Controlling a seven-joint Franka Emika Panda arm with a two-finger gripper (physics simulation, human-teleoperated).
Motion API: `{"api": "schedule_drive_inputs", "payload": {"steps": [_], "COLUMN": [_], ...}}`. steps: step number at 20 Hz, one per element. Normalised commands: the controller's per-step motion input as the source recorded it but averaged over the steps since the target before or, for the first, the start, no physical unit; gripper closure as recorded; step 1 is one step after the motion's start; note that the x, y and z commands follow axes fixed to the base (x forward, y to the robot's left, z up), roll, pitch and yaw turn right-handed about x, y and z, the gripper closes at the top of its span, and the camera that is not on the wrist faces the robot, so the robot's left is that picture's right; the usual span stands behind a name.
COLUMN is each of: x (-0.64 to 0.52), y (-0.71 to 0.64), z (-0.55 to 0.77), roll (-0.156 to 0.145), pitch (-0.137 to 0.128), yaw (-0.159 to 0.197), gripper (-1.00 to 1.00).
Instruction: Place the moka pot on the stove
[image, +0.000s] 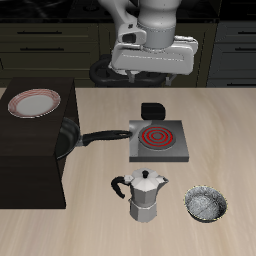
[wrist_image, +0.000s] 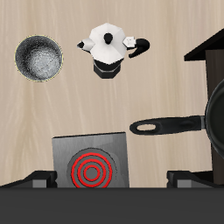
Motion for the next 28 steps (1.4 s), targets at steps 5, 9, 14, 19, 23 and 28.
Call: {"api": "schedule_drive_inputs", "payload": {"steps": [5, 9, 14, 19, 23, 28], "x": [0.37, 0.36, 0.36, 0.36, 0.22, 0.22], "y": [0.06, -0.03, -0.1, -0.09, 0.04, 0.08], "z": [0.07, 0.02, -0.01, -0.02, -0.1, -0.29], "roll": [0.007, -0.001, -0.023, -0.026, -0.012, -0.006], "pitch": [-0.021, -0.028, 0.017, 0.014, -0.006, 0.006], "yaw": [-0.006, 0.033, -0.014, -0.02, 0.011, 0.03], "gripper": [-1.0, -1.0, -1.0, -1.0, -1.0, -1.0]}}
